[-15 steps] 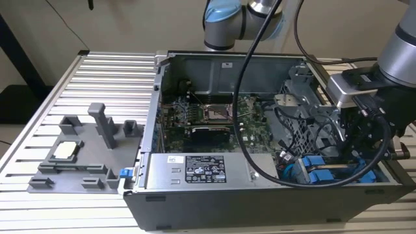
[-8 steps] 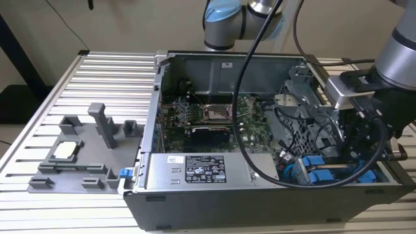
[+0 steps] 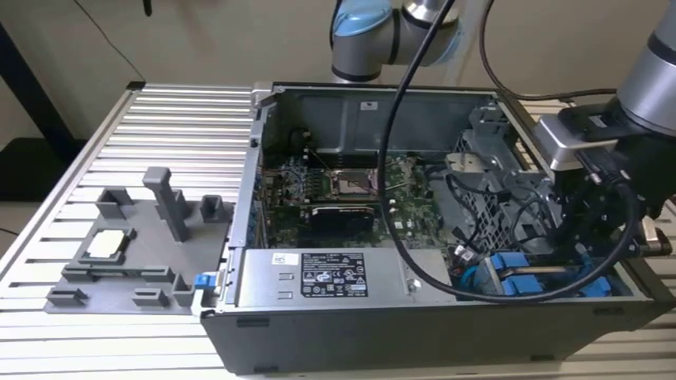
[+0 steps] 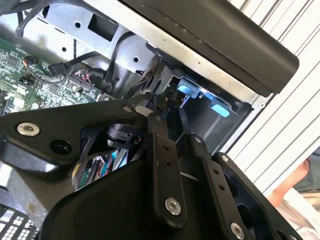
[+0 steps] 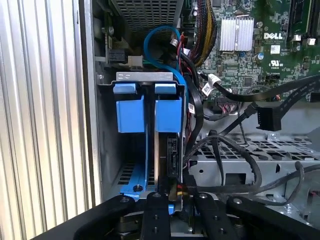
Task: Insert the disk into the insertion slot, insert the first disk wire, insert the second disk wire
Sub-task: 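Insert the first disk wire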
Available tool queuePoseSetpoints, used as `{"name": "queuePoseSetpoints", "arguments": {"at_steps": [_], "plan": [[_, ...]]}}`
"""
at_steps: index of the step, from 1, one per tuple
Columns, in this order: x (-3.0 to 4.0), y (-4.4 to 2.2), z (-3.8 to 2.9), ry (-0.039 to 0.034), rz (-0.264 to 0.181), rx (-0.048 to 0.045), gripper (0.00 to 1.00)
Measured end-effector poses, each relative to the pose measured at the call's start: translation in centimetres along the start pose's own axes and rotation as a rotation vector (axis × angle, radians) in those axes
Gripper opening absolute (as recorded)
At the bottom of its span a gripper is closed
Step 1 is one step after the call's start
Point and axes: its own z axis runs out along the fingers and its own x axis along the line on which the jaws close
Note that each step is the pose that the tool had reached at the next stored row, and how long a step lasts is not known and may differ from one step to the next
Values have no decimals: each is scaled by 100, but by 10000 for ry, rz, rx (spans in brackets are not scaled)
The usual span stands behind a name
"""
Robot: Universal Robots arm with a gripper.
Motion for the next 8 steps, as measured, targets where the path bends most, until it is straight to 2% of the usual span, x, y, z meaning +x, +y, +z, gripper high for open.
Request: {"name": "queuePoseSetpoints", "arguments": {"at_steps": [8], "plan": [[-2, -37, -337, 4, -1, 0, 27]]}}
